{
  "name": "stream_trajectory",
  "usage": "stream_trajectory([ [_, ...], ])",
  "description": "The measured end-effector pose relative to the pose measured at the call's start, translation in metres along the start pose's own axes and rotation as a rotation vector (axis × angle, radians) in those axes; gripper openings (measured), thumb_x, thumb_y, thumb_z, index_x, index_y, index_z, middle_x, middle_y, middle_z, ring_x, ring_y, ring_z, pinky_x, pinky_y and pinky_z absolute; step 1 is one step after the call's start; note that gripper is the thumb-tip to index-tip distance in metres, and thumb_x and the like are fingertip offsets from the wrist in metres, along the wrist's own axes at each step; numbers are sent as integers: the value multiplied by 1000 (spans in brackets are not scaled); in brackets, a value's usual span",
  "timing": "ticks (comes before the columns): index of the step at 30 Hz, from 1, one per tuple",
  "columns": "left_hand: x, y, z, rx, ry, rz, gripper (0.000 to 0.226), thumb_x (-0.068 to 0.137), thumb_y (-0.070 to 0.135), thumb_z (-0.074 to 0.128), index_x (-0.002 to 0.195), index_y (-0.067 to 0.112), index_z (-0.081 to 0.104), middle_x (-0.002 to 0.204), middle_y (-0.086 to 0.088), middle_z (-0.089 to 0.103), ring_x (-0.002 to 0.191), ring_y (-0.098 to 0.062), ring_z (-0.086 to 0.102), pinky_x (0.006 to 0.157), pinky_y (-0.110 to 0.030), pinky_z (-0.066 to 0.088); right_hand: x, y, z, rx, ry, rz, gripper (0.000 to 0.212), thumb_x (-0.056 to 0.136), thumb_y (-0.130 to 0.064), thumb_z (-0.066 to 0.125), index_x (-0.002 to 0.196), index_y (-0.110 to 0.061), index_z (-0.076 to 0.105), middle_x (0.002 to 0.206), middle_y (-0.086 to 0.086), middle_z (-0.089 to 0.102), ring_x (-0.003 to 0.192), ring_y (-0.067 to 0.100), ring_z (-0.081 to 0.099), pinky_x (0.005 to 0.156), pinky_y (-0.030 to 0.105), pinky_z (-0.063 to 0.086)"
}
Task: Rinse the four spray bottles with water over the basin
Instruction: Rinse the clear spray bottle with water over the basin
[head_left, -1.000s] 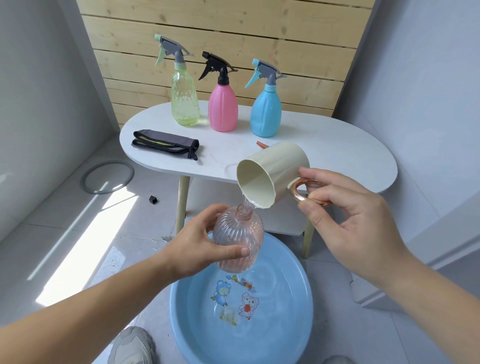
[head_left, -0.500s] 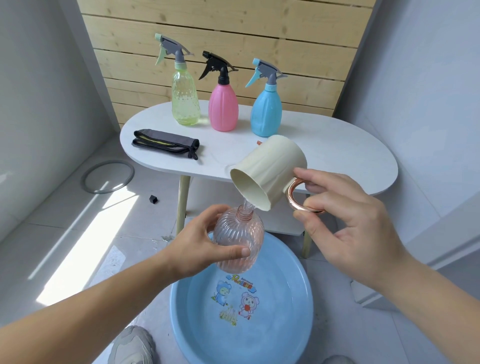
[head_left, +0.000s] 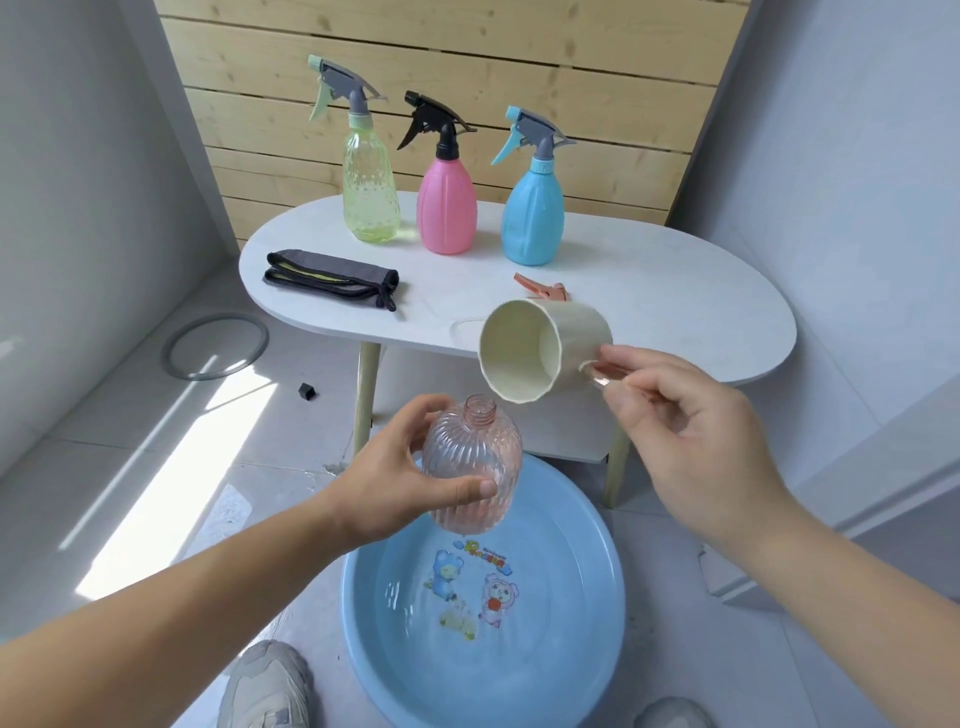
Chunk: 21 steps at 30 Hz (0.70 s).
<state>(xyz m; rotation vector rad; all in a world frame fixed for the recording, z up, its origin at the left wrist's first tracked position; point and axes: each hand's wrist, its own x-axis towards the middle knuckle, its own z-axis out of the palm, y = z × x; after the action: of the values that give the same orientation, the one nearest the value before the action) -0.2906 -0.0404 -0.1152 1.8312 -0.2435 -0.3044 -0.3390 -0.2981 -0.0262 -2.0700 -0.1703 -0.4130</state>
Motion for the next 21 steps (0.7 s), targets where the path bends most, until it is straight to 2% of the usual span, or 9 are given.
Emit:
stream_trajectory([
  [2, -1, 1, -1, 16, -9, -3, 106, 51, 52, 97, 145, 35, 51, 135, 11, 67, 125, -6, 63, 113, -39, 49, 0, 10, 5, 127, -17, 214, 20, 97, -26, 63, 79, -25, 73, 109, -9, 75, 104, 6, 69, 98, 27, 51],
  [5, -4, -2, -3, 32, -30, 6, 86, 56, 46, 96, 134, 32, 63, 124, 9, 74, 119, -10, 68, 109, -42, 52, -3, 33, 19, 340, -14, 536, 34, 99, -25, 60, 68, -12, 65, 89, 0, 74, 92, 26, 75, 98, 42, 55],
  [8, -7, -7, -5, 28, -14, -13, 79, 55, 44, 96, 126, 27, 67, 118, 3, 76, 114, -15, 70, 105, -45, 56, -9, 70, 43, 306, -40, 734, 36, 97, -30, 62, 67, -11, 63, 84, 6, 69, 80, 28, 71, 102, 48, 52],
  [10, -8, -12, -5, 35, -17, -19, 78, 55, 44, 96, 125, 26, 67, 118, 2, 75, 114, -16, 70, 104, -46, 56, -16, 101, 60, 225, -134, 830, 30, 94, -30, 64, 71, -11, 66, 81, 7, 65, 74, 23, 62, 100, 46, 54],
  [12, -9, -16, -4, 38, -14, -30, 79, 55, 45, 97, 125, 26, 66, 118, 3, 74, 115, -15, 69, 104, -46, 56, -26, 131, 78, 101, -246, 925, 23, 86, -31, 67, 71, -14, 66, 75, 7, 59, 69, 22, 54, 81, 37, 55],
  [14, -10, -21, -2, 36, -12, -42, 79, 55, 44, 97, 126, 28, 66, 119, 3, 74, 116, -15, 69, 104, -46, 56, -36, 156, 93, -49, -325, 957, 22, 79, -33, 65, 65, -19, 56, 67, 5, 48, 65, 21, 43, 65, 30, 40],
  [16, -8, -26, -1, 24, -2, -49, 81, 55, 42, 97, 127, 28, 65, 120, 1, 75, 118, -17, 69, 105, -48, 56, -45, 178, 107, -174, -365, 945, 34, 87, -31, 63, 59, -19, 46, 61, 2, 42, 59, 20, 36, 57, 27, 29],
  [18, -6, -31, -1, 12, 3, -54, 82, 56, 41, 98, 129, 27, 65, 121, -2, 74, 119, -21, 69, 105, -51, 55, -52, 197, 117, -293, -417, 909, 42, 93, -30, 59, 57, -18, 42, 59, -1, 40, 56, 19, 36, 53, 29, 27],
  [21, -3, -37, 2, 2, 5, -60, 84, 56, 38, 98, 132, 23, 63, 123, -3, 73, 121, -21, 67, 107, -50, 54, -62, 215, 124, -484, -544, 799, 47, 96, -30, 56, 54, -17, 40, 59, -2, 44, 64, 23, 46, 57, 30, 32],
])
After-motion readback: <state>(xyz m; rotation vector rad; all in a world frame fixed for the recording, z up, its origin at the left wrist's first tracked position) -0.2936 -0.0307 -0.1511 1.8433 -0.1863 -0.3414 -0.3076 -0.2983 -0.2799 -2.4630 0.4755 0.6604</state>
